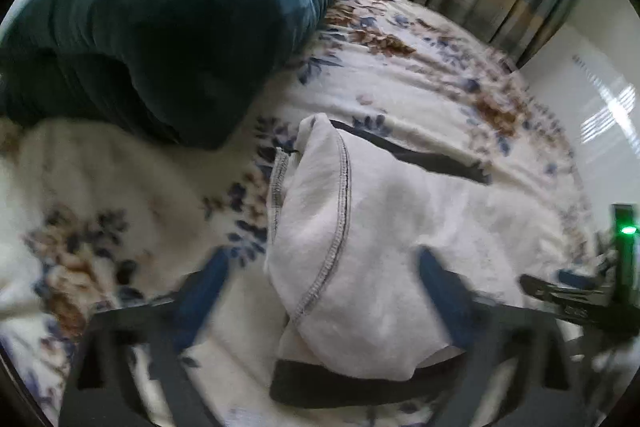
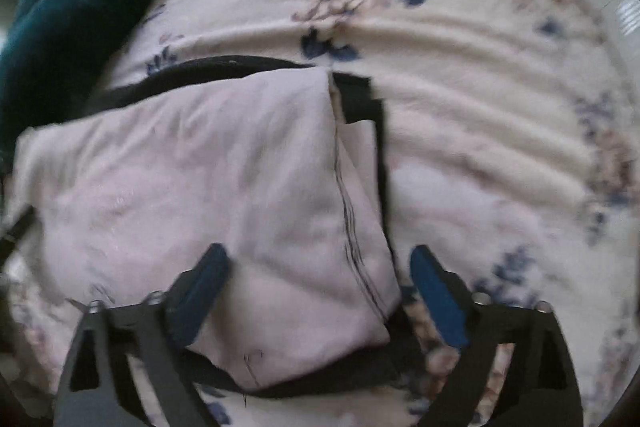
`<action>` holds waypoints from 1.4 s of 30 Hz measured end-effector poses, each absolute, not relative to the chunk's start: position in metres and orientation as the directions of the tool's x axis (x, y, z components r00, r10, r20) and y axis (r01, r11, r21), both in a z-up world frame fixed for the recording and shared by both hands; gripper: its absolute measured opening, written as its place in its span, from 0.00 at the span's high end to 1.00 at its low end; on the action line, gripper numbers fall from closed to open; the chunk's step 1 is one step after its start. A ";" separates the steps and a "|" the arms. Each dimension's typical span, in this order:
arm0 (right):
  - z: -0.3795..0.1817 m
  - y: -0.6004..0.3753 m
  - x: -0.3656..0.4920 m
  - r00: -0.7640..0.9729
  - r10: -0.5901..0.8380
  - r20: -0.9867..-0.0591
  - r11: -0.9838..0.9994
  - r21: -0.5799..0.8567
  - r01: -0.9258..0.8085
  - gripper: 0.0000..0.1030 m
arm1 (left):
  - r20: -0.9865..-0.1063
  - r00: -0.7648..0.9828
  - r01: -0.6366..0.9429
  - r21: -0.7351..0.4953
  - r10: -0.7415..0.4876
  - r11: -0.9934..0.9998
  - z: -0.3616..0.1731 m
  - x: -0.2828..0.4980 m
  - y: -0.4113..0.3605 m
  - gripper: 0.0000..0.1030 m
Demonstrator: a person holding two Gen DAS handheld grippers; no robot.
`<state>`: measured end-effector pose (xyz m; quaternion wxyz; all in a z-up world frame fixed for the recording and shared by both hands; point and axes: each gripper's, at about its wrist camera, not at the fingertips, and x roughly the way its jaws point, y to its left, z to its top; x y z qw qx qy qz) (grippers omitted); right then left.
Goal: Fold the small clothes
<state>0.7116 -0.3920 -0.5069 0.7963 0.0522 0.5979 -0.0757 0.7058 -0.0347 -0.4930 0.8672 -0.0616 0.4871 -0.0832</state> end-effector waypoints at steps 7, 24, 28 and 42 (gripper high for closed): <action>-0.478 -0.371 0.682 0.323 -0.214 -0.922 0.963 -0.144 0.227 0.00 | -0.877 0.477 0.061 -0.036 -0.061 0.998 -0.487 0.692 -0.060 0.00; -0.249 -0.354 0.525 0.493 -0.286 -0.822 0.948 -0.167 0.271 0.00 | -0.819 0.571 0.088 -0.001 -0.051 0.996 -0.300 0.554 -0.088 0.00; -0.189 -0.347 0.478 0.530 -0.289 -0.797 0.949 -0.167 0.266 0.00 | -0.812 0.580 0.080 -0.016 -0.060 0.997 -0.255 0.514 -0.085 0.00; -0.007 -0.318 0.321 0.675 -0.272 -0.686 0.961 -0.155 0.230 0.00 | -0.743 0.666 0.082 -0.018 -0.068 0.996 -0.109 0.395 -0.067 0.00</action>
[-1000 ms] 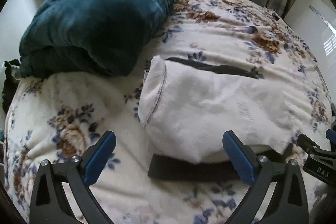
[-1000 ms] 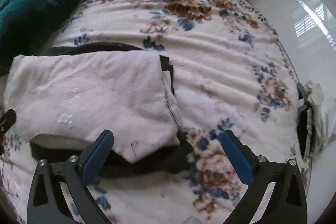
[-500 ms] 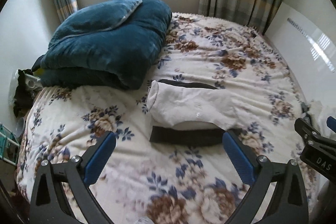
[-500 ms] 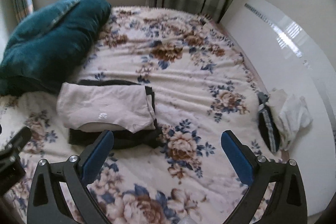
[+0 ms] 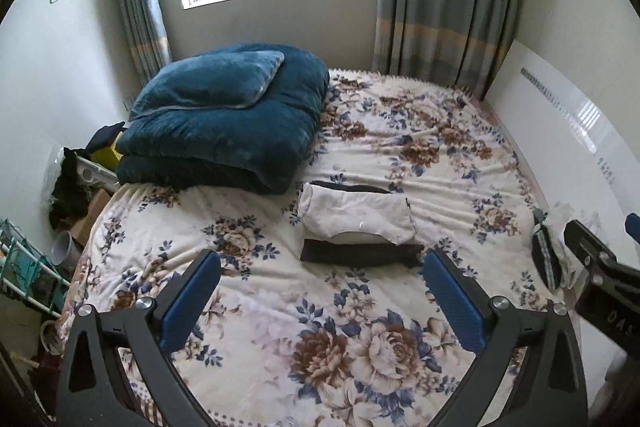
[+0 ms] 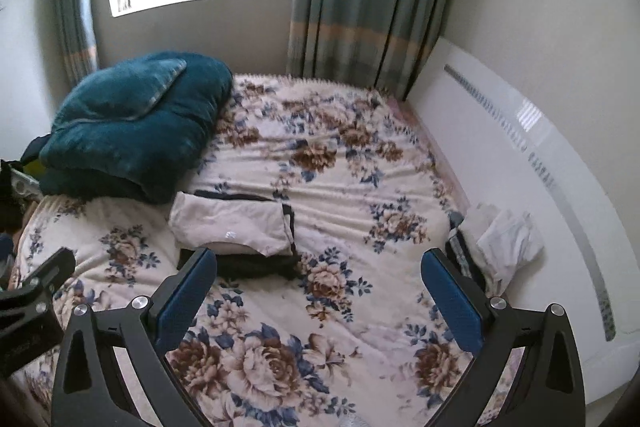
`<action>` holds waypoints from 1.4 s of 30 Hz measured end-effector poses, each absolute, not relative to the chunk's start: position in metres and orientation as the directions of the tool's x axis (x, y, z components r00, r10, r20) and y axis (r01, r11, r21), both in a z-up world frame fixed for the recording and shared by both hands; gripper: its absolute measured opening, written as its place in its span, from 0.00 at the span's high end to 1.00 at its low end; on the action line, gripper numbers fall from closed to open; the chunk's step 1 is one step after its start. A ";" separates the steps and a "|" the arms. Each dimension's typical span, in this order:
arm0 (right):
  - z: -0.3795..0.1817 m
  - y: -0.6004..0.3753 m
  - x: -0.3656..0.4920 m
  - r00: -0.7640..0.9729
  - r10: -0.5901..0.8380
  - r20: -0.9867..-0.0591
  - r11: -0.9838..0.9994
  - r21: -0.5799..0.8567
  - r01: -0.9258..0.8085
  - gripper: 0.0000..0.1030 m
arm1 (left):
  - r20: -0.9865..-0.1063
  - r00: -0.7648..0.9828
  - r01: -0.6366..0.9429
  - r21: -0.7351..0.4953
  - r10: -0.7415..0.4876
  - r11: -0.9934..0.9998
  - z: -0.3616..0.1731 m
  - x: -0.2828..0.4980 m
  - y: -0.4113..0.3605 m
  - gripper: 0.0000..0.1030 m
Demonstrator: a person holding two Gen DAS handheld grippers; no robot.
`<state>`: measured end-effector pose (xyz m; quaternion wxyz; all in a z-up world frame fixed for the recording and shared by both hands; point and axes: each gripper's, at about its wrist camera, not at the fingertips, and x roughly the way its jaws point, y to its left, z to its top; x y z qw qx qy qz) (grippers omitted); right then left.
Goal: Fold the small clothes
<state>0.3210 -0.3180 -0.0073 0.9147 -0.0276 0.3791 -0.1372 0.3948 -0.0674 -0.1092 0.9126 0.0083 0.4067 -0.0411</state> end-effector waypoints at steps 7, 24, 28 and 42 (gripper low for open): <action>0.045 -0.304 0.260 0.722 -0.247 -0.647 0.968 -0.131 0.214 0.00 | -0.717 0.691 0.084 -0.039 -0.086 0.996 -0.075 0.347 -0.062 0.00; 0.092 -0.297 0.184 0.763 -0.242 -0.599 0.970 -0.121 0.213 0.00 | -0.666 0.742 0.087 -0.019 -0.078 0.996 -0.041 0.290 -0.059 0.00; 0.095 -0.297 0.181 0.772 -0.236 -0.590 0.971 -0.123 0.203 0.00 | -0.656 0.751 0.078 -0.021 -0.073 0.997 -0.036 0.286 -0.058 0.00; 0.100 -0.301 0.181 0.782 -0.207 -0.588 0.978 -0.097 0.186 0.00 | -0.642 0.765 0.057 -0.008 -0.049 0.998 -0.030 0.277 -0.058 0.00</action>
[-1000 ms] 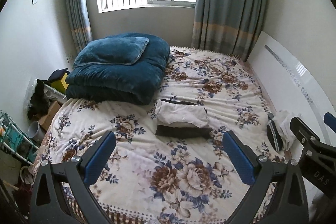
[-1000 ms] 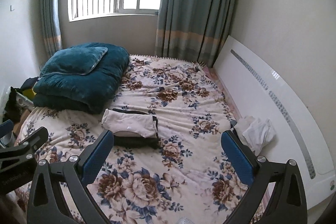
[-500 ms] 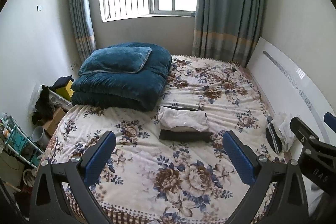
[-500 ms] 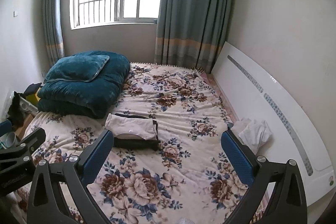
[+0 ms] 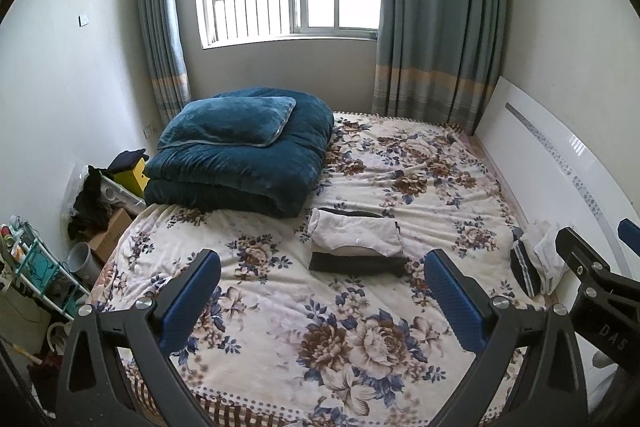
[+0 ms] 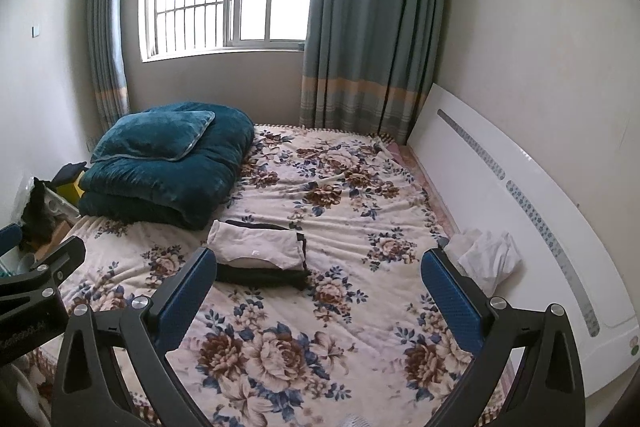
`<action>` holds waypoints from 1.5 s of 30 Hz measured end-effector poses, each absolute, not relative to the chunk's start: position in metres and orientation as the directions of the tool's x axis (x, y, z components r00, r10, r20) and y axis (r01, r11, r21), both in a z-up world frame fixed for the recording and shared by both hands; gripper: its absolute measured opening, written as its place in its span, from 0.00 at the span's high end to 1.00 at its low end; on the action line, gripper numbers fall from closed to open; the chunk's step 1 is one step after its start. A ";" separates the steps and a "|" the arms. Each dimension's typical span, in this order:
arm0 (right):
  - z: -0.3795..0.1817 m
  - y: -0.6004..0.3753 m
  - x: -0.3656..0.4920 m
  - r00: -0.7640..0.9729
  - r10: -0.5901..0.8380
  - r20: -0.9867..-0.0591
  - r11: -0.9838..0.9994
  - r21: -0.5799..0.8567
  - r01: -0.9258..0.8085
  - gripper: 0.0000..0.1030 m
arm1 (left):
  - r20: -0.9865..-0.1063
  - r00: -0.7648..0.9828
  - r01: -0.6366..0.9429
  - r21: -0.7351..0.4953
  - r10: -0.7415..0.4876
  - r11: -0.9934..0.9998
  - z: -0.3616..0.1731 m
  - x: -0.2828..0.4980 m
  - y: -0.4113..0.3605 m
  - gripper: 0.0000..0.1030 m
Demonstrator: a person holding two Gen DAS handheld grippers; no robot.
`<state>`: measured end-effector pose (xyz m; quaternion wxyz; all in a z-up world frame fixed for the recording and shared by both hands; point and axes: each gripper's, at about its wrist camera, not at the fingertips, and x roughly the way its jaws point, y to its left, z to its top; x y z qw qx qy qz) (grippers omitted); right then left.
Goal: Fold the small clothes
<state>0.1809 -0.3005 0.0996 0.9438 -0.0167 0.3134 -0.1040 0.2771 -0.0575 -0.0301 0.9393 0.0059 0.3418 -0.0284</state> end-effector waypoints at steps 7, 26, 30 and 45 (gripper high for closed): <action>0.102 -0.300 0.176 0.787 -0.197 -0.585 0.980 -0.086 0.181 0.00 | -0.635 0.771 0.060 -0.004 -0.048 0.998 -0.026 0.274 -0.056 0.00; 0.108 -0.294 0.174 0.796 -0.184 -0.576 0.982 -0.073 0.174 0.00 | -0.615 0.787 0.070 0.002 -0.054 0.998 -0.012 0.271 -0.062 0.00; 0.108 -0.295 0.173 0.797 -0.184 -0.576 0.982 -0.073 0.174 0.00 | -0.613 0.788 0.073 0.001 -0.057 0.997 -0.012 0.269 -0.064 0.00; 0.108 -0.295 0.171 0.797 -0.187 -0.574 0.981 -0.071 0.179 0.00 | -0.608 0.792 0.076 0.000 -0.060 0.997 -0.009 0.266 -0.067 0.00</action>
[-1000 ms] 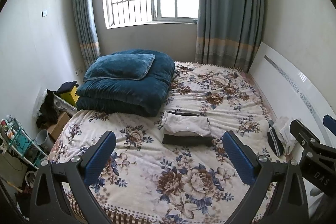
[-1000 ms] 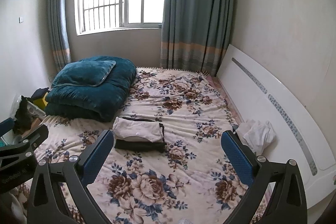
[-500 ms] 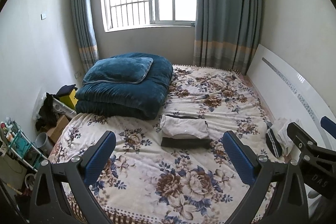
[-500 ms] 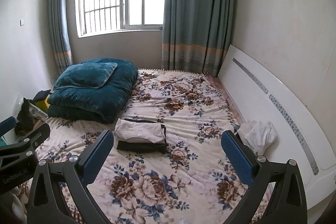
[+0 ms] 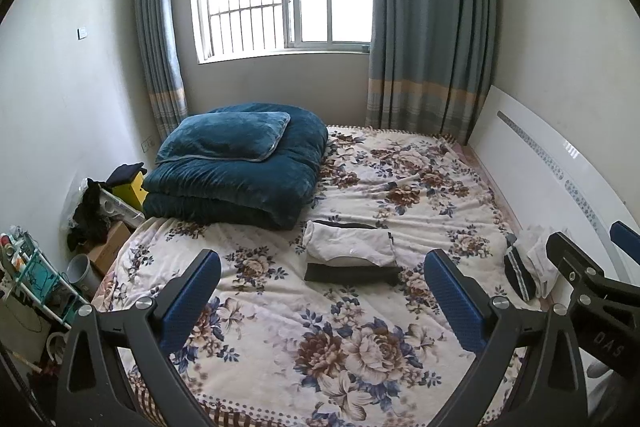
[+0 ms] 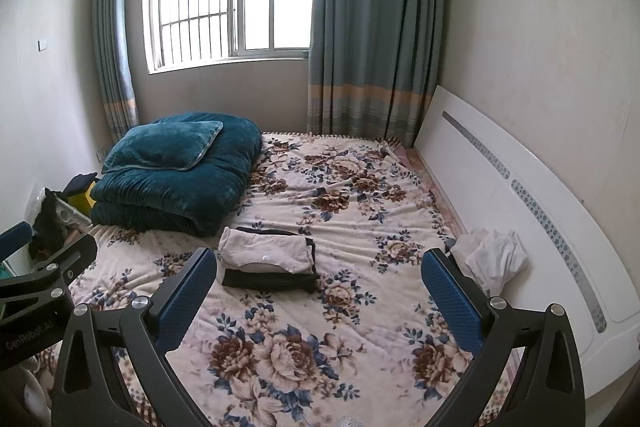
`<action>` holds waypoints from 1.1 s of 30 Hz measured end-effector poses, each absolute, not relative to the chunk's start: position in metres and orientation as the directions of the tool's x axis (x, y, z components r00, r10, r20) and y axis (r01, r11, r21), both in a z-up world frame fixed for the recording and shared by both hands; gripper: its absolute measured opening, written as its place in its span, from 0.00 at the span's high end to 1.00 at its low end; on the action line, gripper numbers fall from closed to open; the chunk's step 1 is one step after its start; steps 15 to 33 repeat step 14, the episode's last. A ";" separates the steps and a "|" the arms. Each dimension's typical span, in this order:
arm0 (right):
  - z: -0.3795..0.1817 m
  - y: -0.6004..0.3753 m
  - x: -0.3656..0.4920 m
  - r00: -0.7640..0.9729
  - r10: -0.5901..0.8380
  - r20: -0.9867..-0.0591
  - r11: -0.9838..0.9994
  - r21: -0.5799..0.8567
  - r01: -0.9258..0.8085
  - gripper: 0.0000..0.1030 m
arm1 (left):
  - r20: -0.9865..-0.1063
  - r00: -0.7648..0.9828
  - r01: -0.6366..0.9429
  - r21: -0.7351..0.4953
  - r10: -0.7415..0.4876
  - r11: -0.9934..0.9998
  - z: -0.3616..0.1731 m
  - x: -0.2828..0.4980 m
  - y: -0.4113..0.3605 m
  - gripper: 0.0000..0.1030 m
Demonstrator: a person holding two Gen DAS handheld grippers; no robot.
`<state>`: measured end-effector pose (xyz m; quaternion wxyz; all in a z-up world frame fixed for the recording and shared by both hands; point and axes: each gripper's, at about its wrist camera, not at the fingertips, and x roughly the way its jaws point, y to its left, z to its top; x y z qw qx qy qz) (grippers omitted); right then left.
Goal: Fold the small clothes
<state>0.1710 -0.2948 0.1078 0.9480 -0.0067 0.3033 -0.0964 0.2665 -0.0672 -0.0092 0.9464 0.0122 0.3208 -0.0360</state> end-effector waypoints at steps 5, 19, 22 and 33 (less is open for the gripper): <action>0.108 -0.297 0.169 0.797 -0.189 -0.574 0.981 -0.070 0.182 0.00 | -0.607 0.793 0.074 0.001 -0.058 0.997 -0.008 0.266 -0.067 0.00; 0.108 -0.296 0.167 0.796 -0.192 -0.574 0.980 -0.069 0.186 0.00 | -0.601 0.797 0.070 0.001 -0.055 0.998 -0.003 0.266 -0.066 0.00; 0.108 -0.296 0.167 0.796 -0.192 -0.574 0.980 -0.069 0.186 0.00 | -0.601 0.797 0.070 0.001 -0.055 0.998 -0.003 0.266 -0.066 0.00; 0.108 -0.296 0.167 0.796 -0.192 -0.574 0.980 -0.069 0.186 0.00 | -0.601 0.797 0.070 0.001 -0.055 0.998 -0.003 0.266 -0.066 0.00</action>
